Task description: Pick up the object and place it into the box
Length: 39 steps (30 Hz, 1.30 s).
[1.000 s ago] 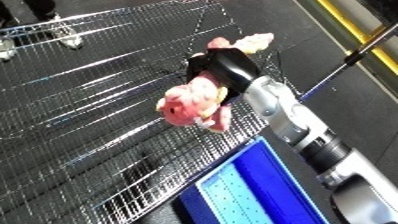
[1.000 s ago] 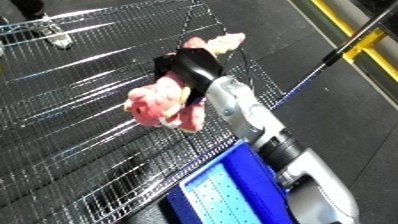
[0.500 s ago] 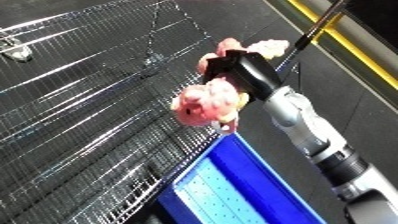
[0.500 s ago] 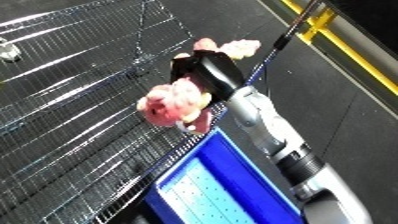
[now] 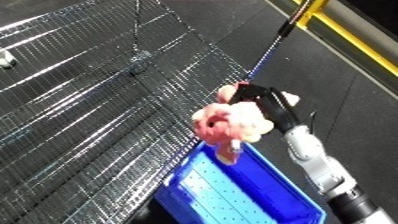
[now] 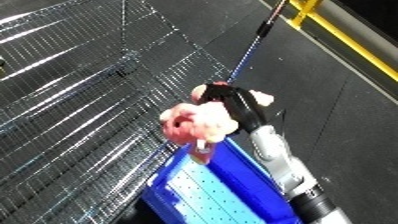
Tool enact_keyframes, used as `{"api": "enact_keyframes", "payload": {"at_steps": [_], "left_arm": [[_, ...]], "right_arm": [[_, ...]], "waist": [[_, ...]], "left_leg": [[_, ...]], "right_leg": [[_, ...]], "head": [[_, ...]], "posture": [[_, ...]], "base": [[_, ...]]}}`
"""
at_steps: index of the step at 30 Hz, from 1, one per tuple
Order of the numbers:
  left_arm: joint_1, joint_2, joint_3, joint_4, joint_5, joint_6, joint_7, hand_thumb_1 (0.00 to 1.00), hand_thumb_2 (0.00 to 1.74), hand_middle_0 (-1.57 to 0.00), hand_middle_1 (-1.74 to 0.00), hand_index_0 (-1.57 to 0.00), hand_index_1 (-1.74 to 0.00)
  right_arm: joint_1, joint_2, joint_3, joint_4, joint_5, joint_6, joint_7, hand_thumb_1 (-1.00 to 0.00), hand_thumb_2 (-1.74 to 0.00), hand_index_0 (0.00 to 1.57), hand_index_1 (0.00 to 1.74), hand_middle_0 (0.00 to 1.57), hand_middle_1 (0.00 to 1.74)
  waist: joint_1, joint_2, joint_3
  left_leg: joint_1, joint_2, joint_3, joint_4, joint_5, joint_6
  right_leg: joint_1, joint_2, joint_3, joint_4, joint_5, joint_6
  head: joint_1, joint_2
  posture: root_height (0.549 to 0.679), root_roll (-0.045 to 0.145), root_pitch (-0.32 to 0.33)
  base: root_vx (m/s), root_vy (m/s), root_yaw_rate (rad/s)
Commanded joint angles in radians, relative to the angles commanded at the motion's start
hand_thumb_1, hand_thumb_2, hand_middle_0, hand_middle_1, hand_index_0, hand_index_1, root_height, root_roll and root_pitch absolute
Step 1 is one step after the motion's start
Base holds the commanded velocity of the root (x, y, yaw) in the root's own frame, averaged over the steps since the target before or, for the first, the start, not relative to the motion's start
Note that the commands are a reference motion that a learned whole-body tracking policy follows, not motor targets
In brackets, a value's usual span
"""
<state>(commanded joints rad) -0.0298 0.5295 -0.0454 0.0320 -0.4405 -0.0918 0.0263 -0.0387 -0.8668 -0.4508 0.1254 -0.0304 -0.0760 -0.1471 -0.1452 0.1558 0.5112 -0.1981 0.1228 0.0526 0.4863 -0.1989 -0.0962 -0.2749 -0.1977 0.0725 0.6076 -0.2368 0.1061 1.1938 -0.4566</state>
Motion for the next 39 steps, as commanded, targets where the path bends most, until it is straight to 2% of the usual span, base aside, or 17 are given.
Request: {"api": "enact_keyframes", "payload": {"at_steps": [4, 8, 11, 17, 22, 25, 29, 37, 39], "left_arm": [[0.001, -0.01, 0.001, 0.008, -0.01, -0.001, 0.001, 1.0, 1.74, -1.57, -1.74, -1.57, -1.74], [0.002, -0.011, -0.002, 0.012, -0.006, -0.003, -0.005, 1.0, 1.74, -1.57, -1.74, -1.57, -1.74], [0.002, -0.009, -0.001, 0.011, 0.001, -0.002, -0.011, 1.0, 1.74, -1.57, -1.74, -1.57, -1.74], [-0.008, -0.003, 0.012, 0.015, 0.014, -0.004, -0.013, 1.0, 1.74, -1.57, -1.74, -1.57, -1.74], [-0.017, 0.0, 0.011, 0.012, 0.023, -0.008, -0.014, 1.0, 1.74, -1.57, -1.74, -1.57, -1.74], [-0.023, 0.001, 0.008, 0.012, 0.028, -0.012, -0.013, 1.0, 1.74, -1.57, -1.74, -1.57, -1.74], [-0.024, 0.001, 0.006, 0.01, 0.033, -0.017, -0.013, 1.0, 1.74, -1.57, -1.74, -1.57, -1.74], [-0.018, 0.003, 0.005, 0.005, 0.039, -0.024, -0.014, 1.0, 1.74, -1.57, -1.74, -1.57, -1.74], [-0.017, 0.001, 0.007, 0.004, 0.04, -0.024, -0.014, 1.0, 1.74, -1.57, -1.74, -1.57, -1.74]], "right_arm": [[0.02, 0.105, -0.033, 0.033, 0.083, -0.022, -0.031, -1.0, -1.74, 1.57, 1.74, 1.57, 1.74], [0.027, 0.167, -0.036, 0.109, 0.141, -0.038, -0.039, -1.0, -1.74, 1.57, 1.74, 1.57, 1.74], [0.037, 0.191, -0.032, 0.171, 0.159, -0.04, -0.032, -1.0, -1.74, 1.57, 1.74, 1.57, 1.74], [0.048, 0.191, -0.037, 0.295, 0.162, -0.034, -0.022, -1.0, -1.74, 1.57, 1.74, 1.57, 1.74], [0.046, 0.18, -0.042, 0.389, 0.165, -0.028, -0.019, -0.75, -1.3, 1.18, 1.3, 1.18, 1.3], [0.046, 0.166, -0.032, 0.432, 0.143, -0.02, -0.017, -0.6, -1.04, 0.94, 1.04, 0.94, 1.04], [0.044, 0.153, -0.025, 0.482, 0.115, -0.011, -0.025, -0.4, -0.7, 0.63, 0.7, 0.63, 0.7], [0.029, 0.13, -0.036, 0.556, 0.11, -0.007, -0.045, 0.0, 0.0, 0.0, 0.0, 0.0, 0.0], [0.027, 0.128, -0.036, 0.552, 0.107, -0.009, -0.048, 0.0, 0.0, 0.0, 0.0, 0.0, 0.0]], "waist": [[-0.015, 0.006, 0.006], [-0.023, 0.009, 0.009], [-0.027, 0.011, 0.009], [-0.036, 0.017, 0.009], [-0.041, 0.025, 0.008], [-0.042, 0.027, 0.006], [-0.042, 0.029, -0.001], [-0.035, 0.032, -0.014], [-0.034, 0.033, -0.015]], "left_leg": [[0.002, -0.001, 0.003, 0.01, -0.005, 0.0014], [0.009, -0.001, 0.006, 0.007, -0.007, 0.0008], [0.014, -0.002, 0.008, 0.003, -0.007, -0.0004], [0.019, -0.004, 0.011, -0.005, -0.005, -0.0037], [0.022, -0.006, 0.013, -0.01, -0.004, -0.0055], [0.024, -0.006, 0.015, -0.015, -0.003, -0.0064], [0.025, -0.005, 0.016, -0.021, -0.002, -0.0078], [0.021, -0.005, 0.016, -0.027, 0.002, -0.01], [0.02, -0.004, 0.016, -0.028, 0.003, -0.0106]], "right_leg": [[0.002, -0.0019, 0.0, 0.006, -0.001, -0.0047], [0.008, -0.0033, 0.002, 0.003, -0.001, -0.0069], [0.014, -0.0039, 0.003, -0.001, -0.002, -0.0075], [0.017, -0.005, 0.008, -0.007, -0.002, -0.0074], [0.017, -0.0057, 0.011, -0.012, -0.001, -0.0065], [0.017, -0.0048, 0.013, -0.015, 0.0, -0.005], [0.015, -0.0032, 0.015, -0.021, 0.002, -0.0031], [0.013, -0.003, 0.014, -0.027, 0.005, -0.0003], [0.013, -0.002, 0.014, -0.028, 0.005, -0.0003]], "head": [[0.015, -0.025], [0.03, -0.047], [0.045, -0.066], [0.056, -0.074], [0.046, -0.075], [0.04, -0.074], [0.041, -0.083], [0.04, -0.087], [0.036, -0.09]], "posture": [[0.656, 0.078, -0.048], [0.657, 0.082, -0.053], [0.657, 0.083, -0.054], [0.658, 0.087, -0.052], [0.659, 0.089, -0.049], [0.659, 0.089, -0.046], [0.66, 0.09, -0.04], [0.661, 0.09, -0.034], [0.661, 0.089, -0.033]], "base": [[-0.023, 0.024, -0.037], [-0.01, 0.021, -0.025], [-0.004, 0.01, 0.001], [0.001, 0.013, -0.02], [0.009, 0.011, -0.033], [0.012, 0.01, -0.054], [0.011, 0.002, -0.029], [0.008, -0.007, 0.012], [0.004, -0.002, 0.0]]}}
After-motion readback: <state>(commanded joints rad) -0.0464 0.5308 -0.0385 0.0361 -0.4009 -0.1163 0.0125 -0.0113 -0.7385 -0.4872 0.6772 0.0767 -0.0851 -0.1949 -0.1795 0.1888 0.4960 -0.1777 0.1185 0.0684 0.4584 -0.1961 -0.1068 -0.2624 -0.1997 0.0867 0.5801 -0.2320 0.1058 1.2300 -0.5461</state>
